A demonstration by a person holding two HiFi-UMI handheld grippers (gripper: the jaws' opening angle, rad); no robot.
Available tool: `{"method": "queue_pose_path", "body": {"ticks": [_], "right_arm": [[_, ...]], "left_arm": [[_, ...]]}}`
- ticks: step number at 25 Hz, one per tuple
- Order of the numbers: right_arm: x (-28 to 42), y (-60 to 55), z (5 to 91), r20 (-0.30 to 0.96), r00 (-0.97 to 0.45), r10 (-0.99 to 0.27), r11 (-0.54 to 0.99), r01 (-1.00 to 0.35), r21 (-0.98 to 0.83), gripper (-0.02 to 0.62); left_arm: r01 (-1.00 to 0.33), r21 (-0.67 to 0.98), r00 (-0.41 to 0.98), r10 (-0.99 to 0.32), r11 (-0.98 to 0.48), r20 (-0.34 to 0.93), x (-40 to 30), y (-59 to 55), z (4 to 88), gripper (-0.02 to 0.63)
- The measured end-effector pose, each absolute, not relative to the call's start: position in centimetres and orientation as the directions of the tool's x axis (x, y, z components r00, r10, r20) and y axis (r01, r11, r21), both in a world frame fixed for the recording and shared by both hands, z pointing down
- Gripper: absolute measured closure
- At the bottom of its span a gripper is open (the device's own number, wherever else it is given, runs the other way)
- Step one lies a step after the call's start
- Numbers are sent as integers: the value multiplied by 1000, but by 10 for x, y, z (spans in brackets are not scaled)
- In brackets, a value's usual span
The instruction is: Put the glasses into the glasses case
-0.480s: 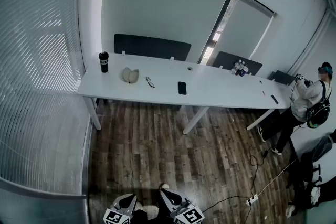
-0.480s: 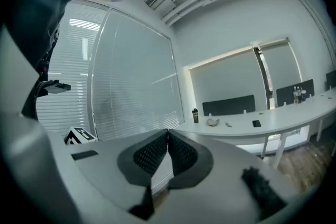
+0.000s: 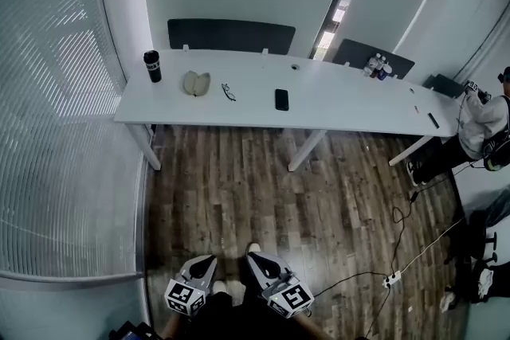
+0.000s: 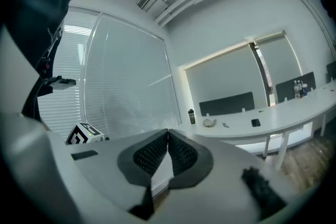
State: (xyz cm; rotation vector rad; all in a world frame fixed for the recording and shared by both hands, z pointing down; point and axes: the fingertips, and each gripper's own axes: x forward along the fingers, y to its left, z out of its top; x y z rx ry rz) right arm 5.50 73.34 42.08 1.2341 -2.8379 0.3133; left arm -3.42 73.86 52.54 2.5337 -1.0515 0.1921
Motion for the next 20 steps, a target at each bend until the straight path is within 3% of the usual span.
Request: {"method": "queue_pose_path", "body": {"ticks": [14, 20], "right_arm": [[164, 564, 430, 104, -700, -706, 679, -712, -179, 588], [211, 527, 425, 39, -659, -751, 638, -740, -210, 588]], "left_arm": [[-735, 188, 674, -671, -651, 309, 56, 600, 492, 597], [-765, 356, 637, -712, -537, 296, 69, 583, 491, 597]]}}
